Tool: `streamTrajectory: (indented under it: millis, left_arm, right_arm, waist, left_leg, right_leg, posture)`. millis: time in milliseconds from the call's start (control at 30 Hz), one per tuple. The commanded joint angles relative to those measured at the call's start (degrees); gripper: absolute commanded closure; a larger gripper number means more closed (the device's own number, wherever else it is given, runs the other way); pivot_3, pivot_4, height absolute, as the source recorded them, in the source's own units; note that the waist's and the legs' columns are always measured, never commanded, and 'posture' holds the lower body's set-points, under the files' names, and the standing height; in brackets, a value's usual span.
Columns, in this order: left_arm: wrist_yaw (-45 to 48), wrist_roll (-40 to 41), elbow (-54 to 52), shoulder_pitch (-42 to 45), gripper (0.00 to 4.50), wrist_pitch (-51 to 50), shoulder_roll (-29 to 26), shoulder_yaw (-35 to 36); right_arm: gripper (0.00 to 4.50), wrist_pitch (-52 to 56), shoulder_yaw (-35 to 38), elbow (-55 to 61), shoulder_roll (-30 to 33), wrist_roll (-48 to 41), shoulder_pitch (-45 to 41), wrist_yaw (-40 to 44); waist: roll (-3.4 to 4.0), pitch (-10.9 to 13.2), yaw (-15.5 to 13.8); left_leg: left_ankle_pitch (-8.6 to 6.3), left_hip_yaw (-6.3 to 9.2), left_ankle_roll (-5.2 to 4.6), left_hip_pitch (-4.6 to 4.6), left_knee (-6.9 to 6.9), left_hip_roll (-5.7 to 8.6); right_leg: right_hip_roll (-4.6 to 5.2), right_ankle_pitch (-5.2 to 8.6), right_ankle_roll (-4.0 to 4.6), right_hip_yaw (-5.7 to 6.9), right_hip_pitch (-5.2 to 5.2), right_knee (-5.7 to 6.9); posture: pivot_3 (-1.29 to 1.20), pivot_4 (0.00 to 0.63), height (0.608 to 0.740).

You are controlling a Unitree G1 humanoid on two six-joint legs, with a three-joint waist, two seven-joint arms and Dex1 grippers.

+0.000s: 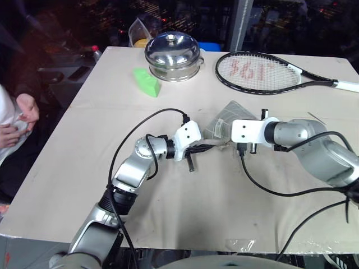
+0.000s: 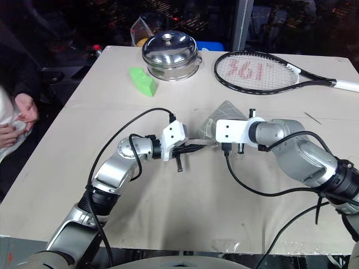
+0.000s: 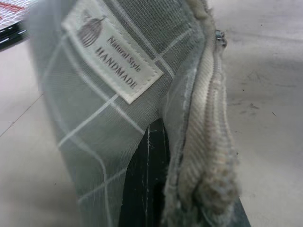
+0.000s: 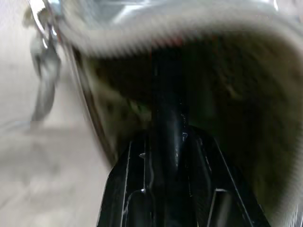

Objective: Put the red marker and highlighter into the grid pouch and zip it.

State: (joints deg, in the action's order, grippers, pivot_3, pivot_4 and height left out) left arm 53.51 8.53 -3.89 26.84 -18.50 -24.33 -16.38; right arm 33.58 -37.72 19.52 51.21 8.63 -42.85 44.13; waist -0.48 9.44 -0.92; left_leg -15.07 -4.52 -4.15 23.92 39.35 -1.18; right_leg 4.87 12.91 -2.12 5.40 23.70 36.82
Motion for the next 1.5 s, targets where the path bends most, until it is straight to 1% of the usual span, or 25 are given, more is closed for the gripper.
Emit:
streamTrajectory:
  millis: [33,67,133,233,300,367,400,467,533,600,667,700,767,867,1033,1100,1133,1200,1267,1333,1467,1500]
  left_arm:
    - [-0.48,1.7,-1.86,1.03,4.5,-1.36,1.04,0.87]
    - [-0.85,1.99,-1.85,0.98,4.5,-2.09,1.14,1.4]
    - [-1.75,2.89,-1.96,0.75,4.5,-3.87,1.34,2.71]
    - [-3.26,4.73,-2.06,0.51,4.5,-6.82,1.81,4.74]
    - [-3.76,5.42,-2.07,0.52,4.5,-7.84,2.0,5.37]
    - [-3.89,5.82,-1.99,0.69,4.5,-8.34,2.01,5.64]
    - [-3.83,5.87,-1.88,0.82,4.5,-8.32,1.91,5.64]
    - [-3.69,5.77,-1.61,1.2,4.5,-8.15,1.77,5.42]
    - [-3.68,5.61,-1.49,1.53,4.5,-8.03,1.75,5.18]
    - [-3.62,5.37,-1.75,1.5,4.5,-7.82,1.71,4.71]
    - [-3.46,5.23,-2.11,1.2,4.5,-7.72,1.57,4.3]
    - [-3.29,5.13,-2.27,1.01,4.5,-7.58,1.38,4.1]
    - [-3.08,4.99,-2.46,0.73,4.5,-7.39,1.11,3.81]
    - [-2.74,4.3,-3.01,0.14,4.5,-6.57,0.37,2.89]
    - [-3.32,4.72,-4.84,-0.77,4.5,-7.35,0.24,2.44]
    - [-3.61,4.93,-5.57,-1.04,4.5,-7.87,0.26,2.39]
    - [-3.72,4.99,-5.72,-1.09,4.5,-8.02,0.25,2.41]
    - [-3.91,5.05,-6.06,-1.25,4.5,-8.28,0.18,2.48]
    - [-4.04,5.06,-6.4,-1.42,4.5,-8.54,0.1,2.56]
    - [-4.11,5.08,-6.65,-1.52,4.5,-8.75,0.06,2.59]
    - [-4.18,5.06,-6.77,-1.59,4.5,-8.85,0.0,2.58]
    - [-4.19,5.07,-6.81,-1.61,4.5,-8.86,-0.01,2.58]
  right_arm:
    - [2.43,-3.2,5.71,-0.73,-0.13,-0.03,1.58,1.21]
    - [2.05,-1.79,8.55,-0.26,-0.28,-1.92,2.53,1.73]
    - [1.04,6.73,17.12,2.49,-0.03,-9.74,5.24,5.11]
    - [1.04,22.42,33.39,7.99,1.27,-25.3,10.61,12.12]
    - [1.04,31.83,43.06,11.85,1.11,-34.35,13.81,14.96]
    - [1.04,37.9,48.62,15.19,0.49,-39.29,16.98,14.73]
    - [1.04,41.69,50.72,16.65,-0.95,-41.45,17.97,13.64]
    - [1.04,49.45,54.34,20.48,-6.94,-45.34,19.62,9.89]
    - [1.04,55.37,55.62,24.11,-13.9,-46.64,21.59,5.43]
    - [1.04,55.53,51.9,25.9,-20.5,-44.25,25.26,-1.47]
    - [1.04,54.8,49.89,25.12,-27.22,-42.15,26.42,-7.47]
    - [1.04,53.79,48.7,24.17,-29.13,-41.27,26.45,-9.58]
    - [1.04,51.68,47.05,22.72,-31.14,-40.29,26.25,-12.15]
    - [1.04,49.17,48.79,19.79,-36.12,-41.15,24.48,-14.49]
    - [1.04,47.57,49.18,18.31,-38.77,-43.02,22.86,-15.97]
    - [1.04,47.7,49.94,17.91,-40.88,-44.55,21.75,-16.46]
    - [1.43,48.05,50.46,17.66,-41.9,-45.32,21.06,-16.75]
    - [1.83,48.69,51.1,17.57,-42.88,-46.5,20.49,-17.19]
    - [2.78,49.34,51.44,17.64,-43.19,-47.35,20.47,-17.82]
    - [3.5,49.75,52.05,17.61,-43.73,-48.23,20.46,-18.61]
    - [3.5,50.74,52.71,17.07,-44.29,-48.89,20.44,-20.8]
    - [3.72,50.84,52.66,16.74,-44.23,-48.61,20.52,-21.51]
  waist:
    - [-0.01,0.0,-0.22]
    - [-0.01,0.01,-0.25]
    - [-0.02,0.01,-0.2]
    - [-0.02,0.02,-0.3]
    - [-0.02,0.01,-0.27]
    - [-0.03,0.01,-0.19]
    - [-0.03,0.01,-0.12]
    - [-0.04,0.0,0.22]
    - [-0.01,0.01,0.2]
    - [-0.01,-0.01,0.08]
    - [-0.02,-0.03,0.08]
    - [0.07,0.02,0.11]
    - [0.07,0.02,0.14]
    - [0.07,0.02,0.15]
    - [0.07,0.02,0.14]
    - [0.07,0.02,0.19]
    - [0.07,0.02,0.2]
    - [0.07,0.02,0.21]
    - [0.07,0.02,0.14]
    - [0.08,0.02,0.15]
    - [0.08,0.02,0.19]
    - [0.08,0.02,0.2]
  left_leg:
    - [0.0,-0.01,0.0,0.0,0.0,0.04]
    - [-0.01,-0.01,-0.01,0.01,0.01,0.06]
    - [-0.01,-0.01,-0.03,0.04,0.02,0.1]
    - [-0.01,0.1,-0.03,0.04,0.04,0.09]
    - [-0.02,0.24,-0.04,0.03,0.04,0.06]
    - [-0.04,0.28,-0.05,0.03,0.04,0.0]
    - [-0.05,0.3,-0.07,0.0,0.04,-0.02]
    - [-0.12,0.32,-0.18,-0.05,-0.01,-0.07]
    - [-0.12,0.29,-0.18,-0.07,-0.04,-0.12]
    - [-0.1,0.33,-0.15,-0.06,-0.05,-0.13]
    - [-0.09,0.35,-0.13,-0.04,-0.07,-0.1]
    - [-0.01,0.32,0.01,-0.04,-0.04,-0.1]
    - [0.03,0.2,0.06,-0.01,-0.03,0.01]
    - [0.03,0.18,0.05,-0.02,-0.01,0.08]
    - [0.03,0.23,0.06,-0.02,-0.05,0.05]
    - [0.03,0.22,0.06,-0.02,-0.06,0.04]
    - [0.03,0.22,0.05,-0.03,-0.06,0.03]
    - [0.03,0.22,0.05,-0.03,-0.06,0.01]
    - [0.03,0.22,0.05,-0.04,-0.06,0.0]
    - [0.02,0.22,0.05,-0.04,-0.06,0.0]
    - [0.03,0.21,0.05,-0.04,-0.06,0.0]
    - [0.03,0.21,0.05,-0.04,-0.06,0.0]
  right_leg:
    - [0.04,0.0,-0.01,0.01,0.0,0.0]
    - [0.06,-0.01,-0.01,0.03,-0.03,-0.01]
    - [0.09,-0.02,-0.03,0.04,-0.04,-0.03]
    - [0.12,-0.03,-0.02,0.04,-0.09,-0.01]
    - [0.15,-0.04,0.0,0.04,-0.14,-0.01]
    - [0.31,-0.05,0.02,0.04,-0.16,-0.02]
    - [0.31,-0.05,0.03,0.04,-0.17,-0.01]
    - [0.3,-0.07,0.08,0.02,-0.18,0.01]
    - [0.27,-0.12,0.17,0.01,-0.13,0.03]
    - [0.25,-0.13,0.19,0.02,-0.1,0.09]
    - [0.25,-0.12,0.2,0.02,-0.1,0.08]
    - [0.25,-0.12,0.19,0.0,-0.09,0.09]
    - [0.19,-0.13,0.17,-0.1,-0.03,0.1]
    - [0.07,-0.13,0.16,-0.09,-0.04,0.09]
    - [-0.04,-0.12,0.16,-0.06,-0.04,0.11]
    - [-0.06,-0.12,0.16,-0.07,-0.04,0.11]
    - [-0.07,-0.12,0.16,-0.08,-0.04,0.11]
    - [-0.1,-0.12,0.16,-0.08,-0.04,0.11]
    - [-0.12,-0.12,0.16,-0.08,-0.04,0.11]
    - [-0.12,-0.12,0.16,-0.08,-0.04,0.1]
    - [-0.12,-0.12,0.16,-0.09,-0.04,0.11]
    - [-0.12,-0.12,0.16,-0.09,-0.04,0.11]
  posture:
    - [0.0,0.15,0.74]
    - [0.0,0.15,0.74]
    - [0.0,0.15,0.74]
    - [0.0,0.15,0.74]
    - [0.0,0.15,0.74]
    - [0.0,0.15,0.74]
    - [0.0,0.15,0.74]
    - [0.0,0.15,0.74]
    - [0.0,0.15,0.74]
    - [0.0,0.15,0.74]
    - [0.0,0.15,0.74]
    - [0.0,0.15,0.74]
    - [0.0,0.15,0.74]
    - [0.0,0.15,0.74]
    - [0.0,0.15,0.74]
    - [0.0,0.15,0.74]
    - [0.0,0.15,0.74]
    - [0.0,0.15,0.74]
    - [0.0,0.15,0.74]
    - [0.0,0.15,0.74]
    - [0.0,0.15,0.74]
    - [0.0,0.15,0.74]
